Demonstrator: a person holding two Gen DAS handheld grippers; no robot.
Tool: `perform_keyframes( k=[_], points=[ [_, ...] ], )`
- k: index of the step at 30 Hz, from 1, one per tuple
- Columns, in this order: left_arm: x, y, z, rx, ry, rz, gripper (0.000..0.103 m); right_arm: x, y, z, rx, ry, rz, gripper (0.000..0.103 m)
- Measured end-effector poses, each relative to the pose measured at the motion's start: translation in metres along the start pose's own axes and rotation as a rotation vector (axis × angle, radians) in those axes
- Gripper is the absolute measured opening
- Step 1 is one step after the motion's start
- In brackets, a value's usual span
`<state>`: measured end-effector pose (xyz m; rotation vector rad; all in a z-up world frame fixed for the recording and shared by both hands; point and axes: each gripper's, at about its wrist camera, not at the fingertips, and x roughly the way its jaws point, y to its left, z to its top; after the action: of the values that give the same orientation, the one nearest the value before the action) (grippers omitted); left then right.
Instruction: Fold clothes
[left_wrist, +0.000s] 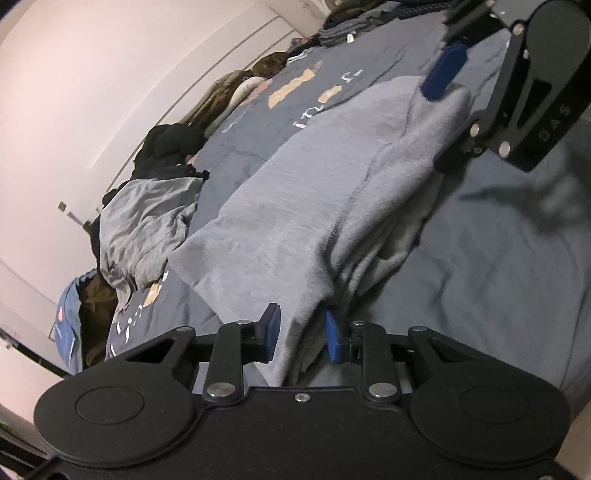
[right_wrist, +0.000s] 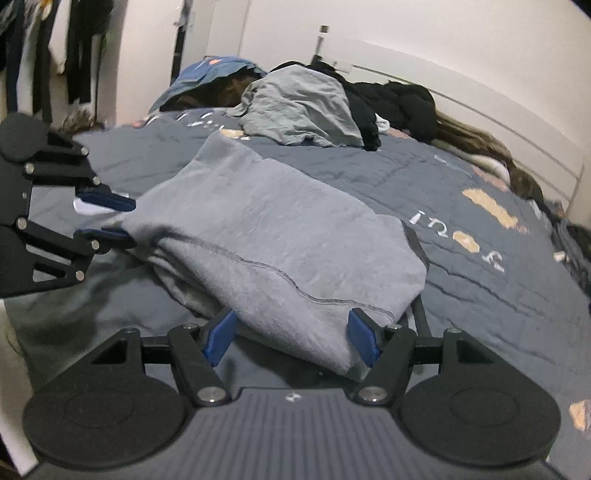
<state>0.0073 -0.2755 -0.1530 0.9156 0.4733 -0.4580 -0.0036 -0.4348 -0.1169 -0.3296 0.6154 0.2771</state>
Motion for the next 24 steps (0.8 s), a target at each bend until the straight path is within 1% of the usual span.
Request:
perform_keyframes(
  k=[2, 3, 4, 5, 6, 7, 10, 15, 17, 19, 20, 23, 24],
  points=[
    [0.002, 0.005, 0.001, -0.036, 0.000, -0.015, 0.023, 0.004, 0.005, -0.002, -0.063, 0.002, -0.007, 0.067],
    [0.001, 0.009, 0.001, -0.058, -0.002, -0.021, 0.017, 0.006, 0.006, -0.003, -0.072, 0.006, -0.008, 0.066],
    [0.001, 0.013, 0.002, -0.082, -0.006, -0.022, 0.012, 0.008, 0.006, -0.003, -0.082, 0.009, -0.009, 0.060],
    [0.000, 0.016, 0.002, -0.102, -0.011, -0.023, 0.012, 0.009, 0.006, -0.004, -0.088, 0.012, -0.009, 0.055],
    [-0.001, 0.020, 0.002, -0.121, -0.015, -0.024, 0.010, 0.010, 0.004, -0.003, -0.078, 0.012, -0.007, 0.031],
    [-0.002, 0.023, 0.002, -0.138, -0.017, -0.026, 0.008, 0.010, 0.001, -0.003, -0.068, 0.011, -0.009, 0.013],
    [-0.004, 0.030, 0.002, -0.168, -0.014, -0.027, 0.007, 0.007, -0.005, -0.002, -0.045, -0.009, -0.011, 0.006],
    [-0.007, 0.041, -0.001, -0.192, 0.004, -0.017, 0.005, -0.004, -0.010, 0.001, -0.027, -0.043, -0.038, 0.005],
    [-0.005, 0.038, -0.003, -0.162, 0.021, -0.017, 0.005, -0.008, -0.013, 0.002, -0.032, -0.048, -0.050, 0.005],
    [-0.003, 0.031, -0.003, -0.135, 0.033, -0.035, 0.007, -0.009, -0.015, 0.002, -0.041, -0.046, -0.049, 0.005],
    [-0.003, 0.025, -0.002, -0.099, 0.033, -0.026, 0.008, -0.008, -0.016, 0.003, -0.032, -0.036, -0.033, 0.005],
    [0.003, 0.005, 0.000, 0.033, 0.015, 0.032, 0.008, -0.005, -0.013, 0.001, -0.050, -0.024, -0.020, 0.005],
    [0.006, 0.003, 0.000, 0.049, 0.013, 0.031, 0.008, -0.004, -0.011, -0.001, -0.060, -0.025, -0.025, 0.005]
  ],
)
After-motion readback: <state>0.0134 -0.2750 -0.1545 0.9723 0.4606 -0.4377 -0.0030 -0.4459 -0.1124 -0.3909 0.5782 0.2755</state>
